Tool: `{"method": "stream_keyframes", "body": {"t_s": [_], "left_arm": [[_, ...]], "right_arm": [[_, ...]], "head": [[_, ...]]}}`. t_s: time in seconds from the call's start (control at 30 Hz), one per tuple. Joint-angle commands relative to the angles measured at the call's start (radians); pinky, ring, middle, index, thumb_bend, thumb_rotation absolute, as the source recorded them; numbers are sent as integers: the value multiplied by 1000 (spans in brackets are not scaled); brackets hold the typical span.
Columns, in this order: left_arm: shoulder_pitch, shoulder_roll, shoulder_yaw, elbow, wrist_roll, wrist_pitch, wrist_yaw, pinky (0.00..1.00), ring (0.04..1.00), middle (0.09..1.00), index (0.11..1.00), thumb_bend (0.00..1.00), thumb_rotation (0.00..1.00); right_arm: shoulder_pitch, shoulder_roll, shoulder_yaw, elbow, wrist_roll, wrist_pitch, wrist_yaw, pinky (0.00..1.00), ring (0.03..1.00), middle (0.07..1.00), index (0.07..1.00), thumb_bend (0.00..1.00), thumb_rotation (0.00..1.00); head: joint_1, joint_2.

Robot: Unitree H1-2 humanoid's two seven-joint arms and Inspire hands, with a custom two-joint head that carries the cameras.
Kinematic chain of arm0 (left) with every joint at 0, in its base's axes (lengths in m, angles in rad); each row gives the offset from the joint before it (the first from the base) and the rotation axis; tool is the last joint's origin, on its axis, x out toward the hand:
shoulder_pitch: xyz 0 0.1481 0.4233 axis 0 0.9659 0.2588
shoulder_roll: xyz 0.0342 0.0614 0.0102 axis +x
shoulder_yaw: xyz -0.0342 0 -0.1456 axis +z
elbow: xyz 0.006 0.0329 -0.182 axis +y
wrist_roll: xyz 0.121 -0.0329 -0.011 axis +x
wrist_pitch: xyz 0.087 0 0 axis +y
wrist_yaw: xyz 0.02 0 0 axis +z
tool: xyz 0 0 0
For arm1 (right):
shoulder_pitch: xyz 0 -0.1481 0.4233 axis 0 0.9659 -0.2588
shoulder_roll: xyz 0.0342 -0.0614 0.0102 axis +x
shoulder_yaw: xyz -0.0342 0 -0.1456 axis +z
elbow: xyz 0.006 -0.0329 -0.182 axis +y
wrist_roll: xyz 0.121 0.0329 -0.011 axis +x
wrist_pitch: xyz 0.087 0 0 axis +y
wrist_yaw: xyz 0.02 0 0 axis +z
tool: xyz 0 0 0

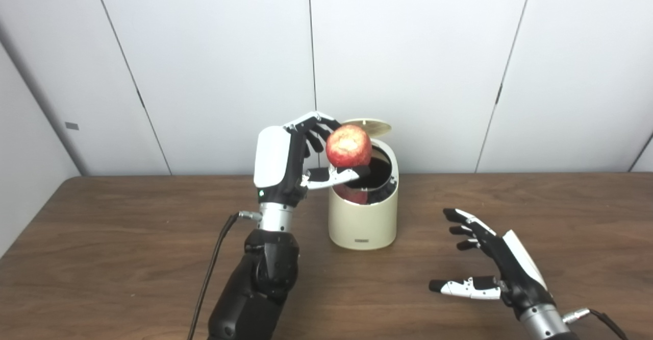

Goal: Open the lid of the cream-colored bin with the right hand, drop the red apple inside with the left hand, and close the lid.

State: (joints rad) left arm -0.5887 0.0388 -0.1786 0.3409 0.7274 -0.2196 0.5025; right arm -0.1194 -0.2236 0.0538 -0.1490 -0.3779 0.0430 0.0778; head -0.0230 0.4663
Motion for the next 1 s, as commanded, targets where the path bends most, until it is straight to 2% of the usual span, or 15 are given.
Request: {"method": "stream_keyframes", "body": {"t_s": [0.0, 0.13, 0.27, 0.43, 0.6, 0.77, 0.87, 0.97], "left_arm": [[-72, 4, -5, 14, 21, -36, 60, 233, 353, 454, 500, 525, 0], [-91, 5, -24, 80, 47, -53, 136, 241, 354, 449, 502, 525, 0], [-99, 5, -41, 122, 53, -58, 169, 237, 352, 443, 502, 525, 0], [-107, 4, -54, 163, 45, -59, 185, 226, 334, 430, 504, 525, 0], [-107, 2, -66, 182, 39, -64, 186, 172, 297, 413, 501, 524, 0], [-102, 0, -80, 179, 29, -53, 157, 171, 303, 413, 503, 524, 0], [-95, 1, -82, 154, 4, -15, 80, 190, 330, 420, 510, 523, 0], [-91, 12, -91, 135, -7, 10, 15, 260, 406, 448, 524, 521, 0]], "right_arm": [[-19, 1, -3, -45, 5, -8, -11, 694, 814, 869, 866, 741, 164], [-15, 5, -1, -56, -3, -1, -12, 703, 814, 865, 865, 742, 173], [-13, 7, 0, -63, -5, 10, -11, 696, 813, 865, 866, 742, 183], [-10, 9, -1, -59, 8, 3, -13, 696, 813, 869, 867, 734, 177], [-9, 11, 2, -60, 9, 6, -11, 686, 808, 876, 871, 721, 188], [-13, 14, 2, -55, 15, -6, -15, 663, 796, 872, 870, 712, 194], [-13, 15, 0, -59, 12, 2, -15, 665, 798, 869, 868, 705, 193], [-13, 13, -2, -57, 9, -2, -18, 681, 806, 864, 868, 698, 192]], "head": [[-2, 3], [-6, 6], [-8, 5], [-7, 9], [-5, 10], [-6, 11], [-7, 13], [-6, 13]]}}
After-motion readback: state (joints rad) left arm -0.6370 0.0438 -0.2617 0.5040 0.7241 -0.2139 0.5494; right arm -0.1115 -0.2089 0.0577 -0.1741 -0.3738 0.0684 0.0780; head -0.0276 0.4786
